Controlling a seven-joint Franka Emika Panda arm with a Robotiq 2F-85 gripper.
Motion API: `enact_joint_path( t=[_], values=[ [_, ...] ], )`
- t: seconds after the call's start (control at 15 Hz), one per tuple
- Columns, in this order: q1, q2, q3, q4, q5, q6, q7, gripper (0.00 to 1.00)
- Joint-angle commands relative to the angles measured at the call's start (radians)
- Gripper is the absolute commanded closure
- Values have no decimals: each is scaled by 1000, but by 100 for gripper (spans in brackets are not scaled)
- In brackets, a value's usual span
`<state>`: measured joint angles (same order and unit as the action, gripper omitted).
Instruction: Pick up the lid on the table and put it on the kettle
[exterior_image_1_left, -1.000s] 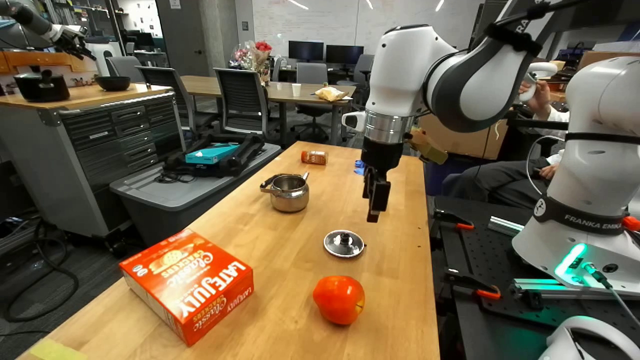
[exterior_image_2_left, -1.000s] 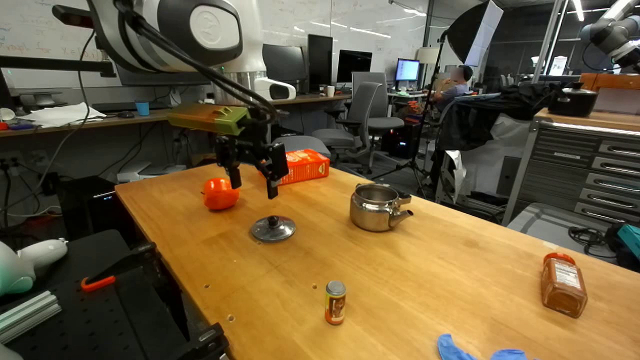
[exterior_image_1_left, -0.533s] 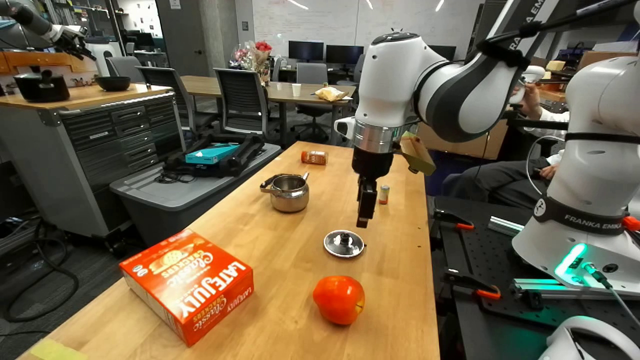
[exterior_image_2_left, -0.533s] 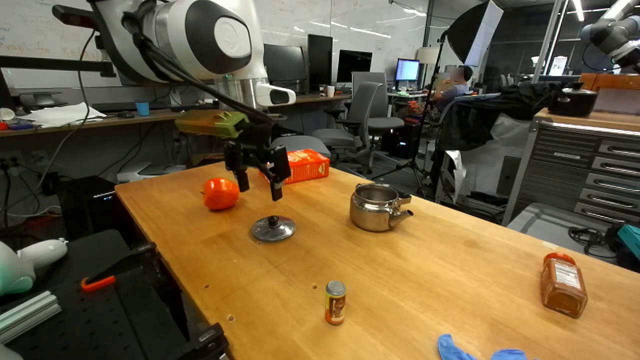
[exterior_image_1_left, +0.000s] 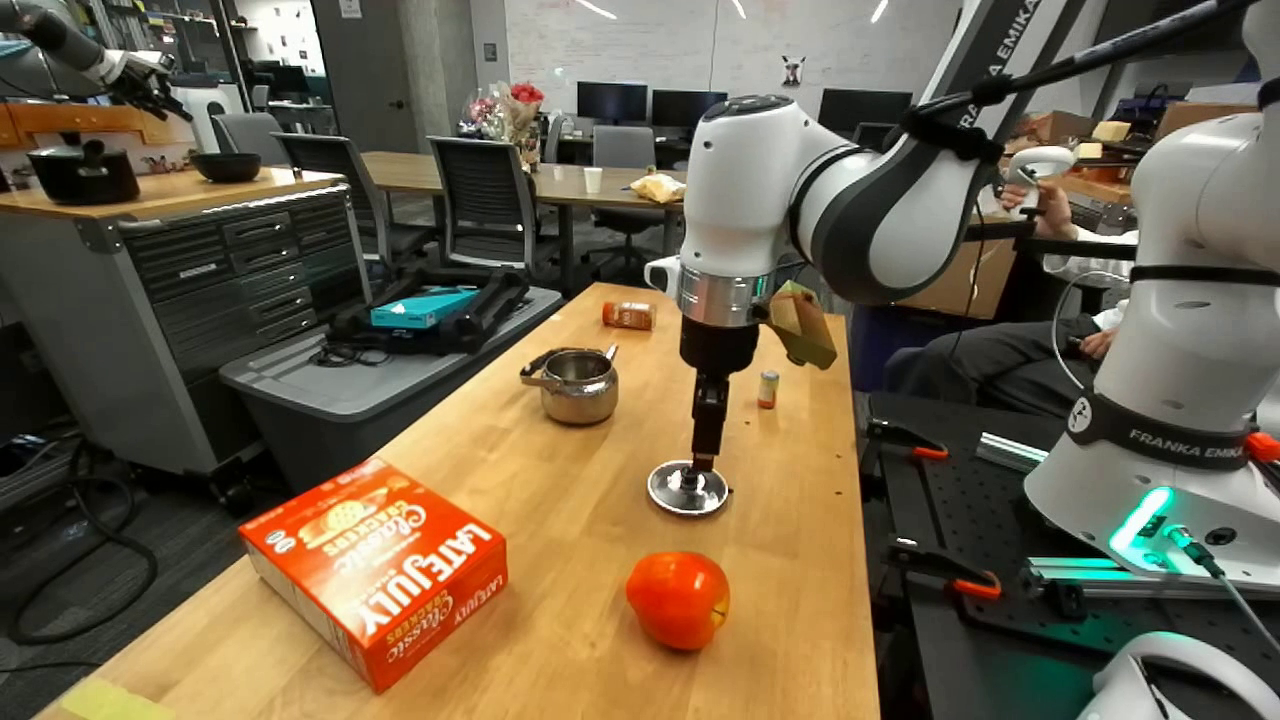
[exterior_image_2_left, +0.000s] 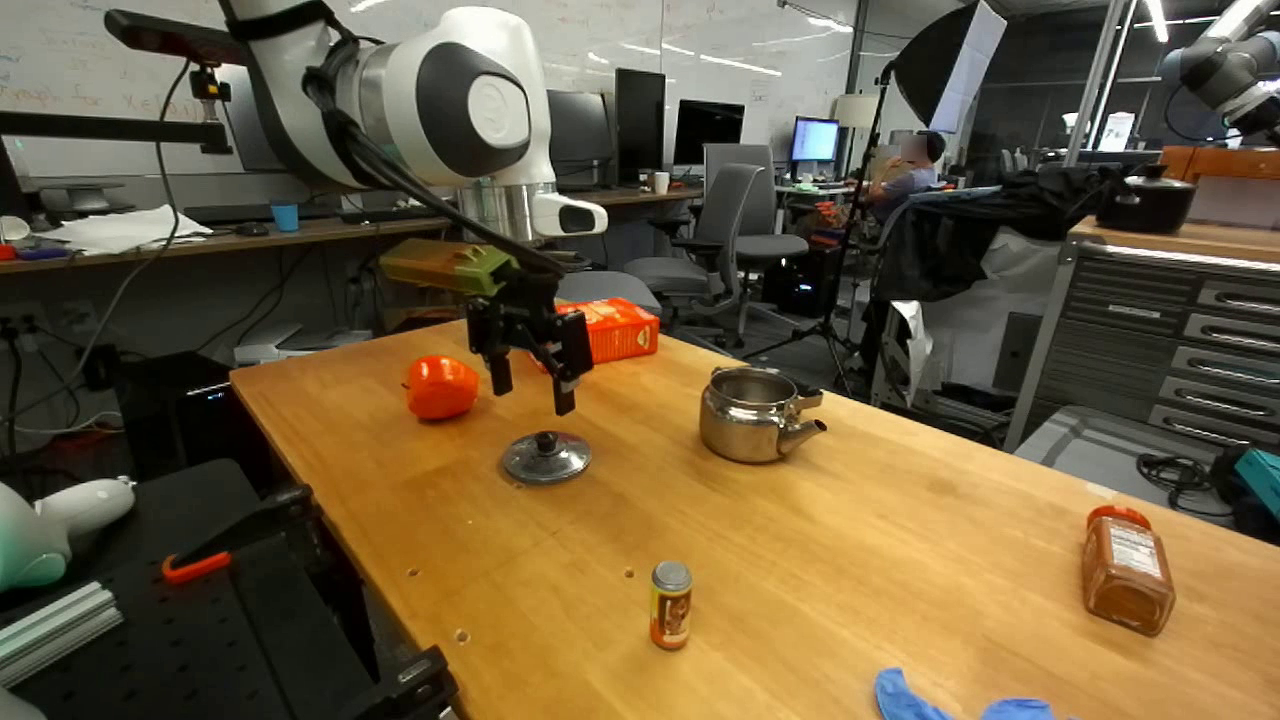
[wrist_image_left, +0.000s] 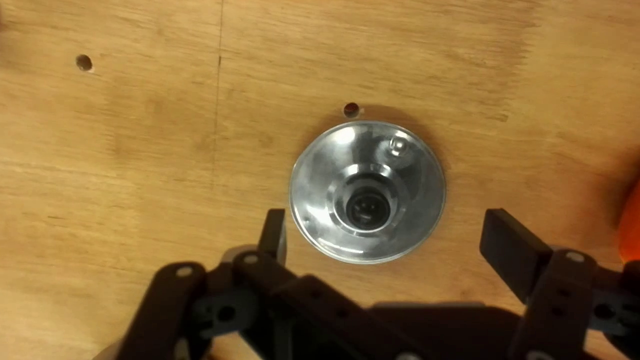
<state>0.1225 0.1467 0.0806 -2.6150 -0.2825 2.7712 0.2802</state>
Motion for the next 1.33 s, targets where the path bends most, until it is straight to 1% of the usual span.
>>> enact_joint_path(
  t=[0.0,0.67,1.0,1.13,1.2,1.27],
  values=[
    [19,61,-11,58,33,-23,-11,0],
    [20,145,-18,109,99,-26,-37,0],
    [28,174,-31,129,99,-39,-33,0],
    [32,182,-35,137,95,-48,-27,25],
    [33,186,-36,140,96,-50,-27,32],
    [34,189,-37,143,96,-54,-25,42]
  ],
)
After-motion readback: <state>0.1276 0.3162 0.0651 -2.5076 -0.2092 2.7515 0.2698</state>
